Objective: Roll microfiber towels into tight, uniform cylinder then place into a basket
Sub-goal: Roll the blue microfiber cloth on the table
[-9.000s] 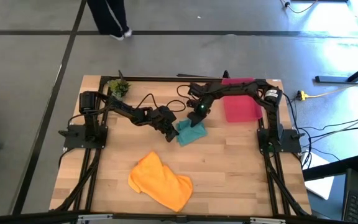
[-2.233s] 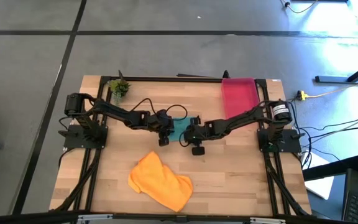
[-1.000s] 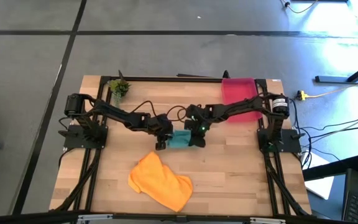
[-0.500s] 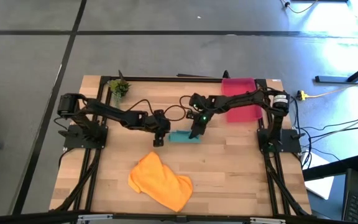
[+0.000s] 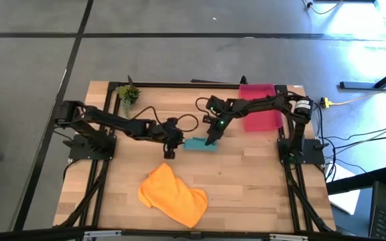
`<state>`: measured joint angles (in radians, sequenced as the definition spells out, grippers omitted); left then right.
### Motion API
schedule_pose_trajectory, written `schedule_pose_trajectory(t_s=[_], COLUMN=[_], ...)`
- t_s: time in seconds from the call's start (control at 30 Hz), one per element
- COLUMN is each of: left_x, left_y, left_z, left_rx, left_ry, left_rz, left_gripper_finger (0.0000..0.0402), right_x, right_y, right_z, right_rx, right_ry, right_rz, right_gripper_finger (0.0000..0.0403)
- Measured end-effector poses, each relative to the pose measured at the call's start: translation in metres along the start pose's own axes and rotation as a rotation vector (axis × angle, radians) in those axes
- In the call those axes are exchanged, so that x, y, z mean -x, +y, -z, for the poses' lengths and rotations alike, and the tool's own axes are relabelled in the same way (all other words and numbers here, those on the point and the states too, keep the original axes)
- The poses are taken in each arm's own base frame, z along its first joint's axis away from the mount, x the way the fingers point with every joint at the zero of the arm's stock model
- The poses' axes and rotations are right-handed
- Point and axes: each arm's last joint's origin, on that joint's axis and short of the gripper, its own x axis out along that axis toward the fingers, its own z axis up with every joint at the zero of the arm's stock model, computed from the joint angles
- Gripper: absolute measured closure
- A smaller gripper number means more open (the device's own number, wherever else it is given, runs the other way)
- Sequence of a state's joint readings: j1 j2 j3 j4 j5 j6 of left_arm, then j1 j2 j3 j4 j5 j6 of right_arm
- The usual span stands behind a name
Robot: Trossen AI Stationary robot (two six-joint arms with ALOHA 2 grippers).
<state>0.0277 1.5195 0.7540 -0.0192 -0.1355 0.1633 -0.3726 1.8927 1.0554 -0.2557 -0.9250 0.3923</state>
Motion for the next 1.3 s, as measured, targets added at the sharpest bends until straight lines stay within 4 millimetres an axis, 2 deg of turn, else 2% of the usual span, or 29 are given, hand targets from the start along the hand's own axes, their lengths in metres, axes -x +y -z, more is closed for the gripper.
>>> schedule_pose_trajectory(t_s=[0.2, 0.47, 0.63, 1.0, 1.3], left_x=[-0.003, -0.003, -0.003, -0.034, -0.062], left_y=[-0.001, -0.002, -0.001, -0.004, 0.006], left_z=[-0.001, -0.004, -0.005, -0.003, 0.016], left_rx=[0.003, 0.006, 0.004, -0.016, 0.061], left_ry=[-0.023, -0.055, -0.067, -0.124, -0.060], left_rz=[-0.002, 0.019, 0.018, 0.001, -0.025], left_gripper_finger=[0.0319, 0.0319, 0.0319, 0.0319, 0.0319], right_x=[0.004, 0.001, 0.006, 0.013, 0.013], right_y=[-0.004, -0.025, -0.031, -0.036, -0.036], right_z=[-0.002, -0.002, -0.004, -0.006, -0.006], right_rx=[-0.068, -0.179, -0.197, -0.229, -0.236], right_ry=[-0.006, 0.006, -0.011, -0.037, -0.035], right_rz=[-0.015, -0.001, 0.007, 0.014, 0.016], right_gripper_finger=[0.0401, 0.0401, 0.0402, 0.0401, 0.0400])
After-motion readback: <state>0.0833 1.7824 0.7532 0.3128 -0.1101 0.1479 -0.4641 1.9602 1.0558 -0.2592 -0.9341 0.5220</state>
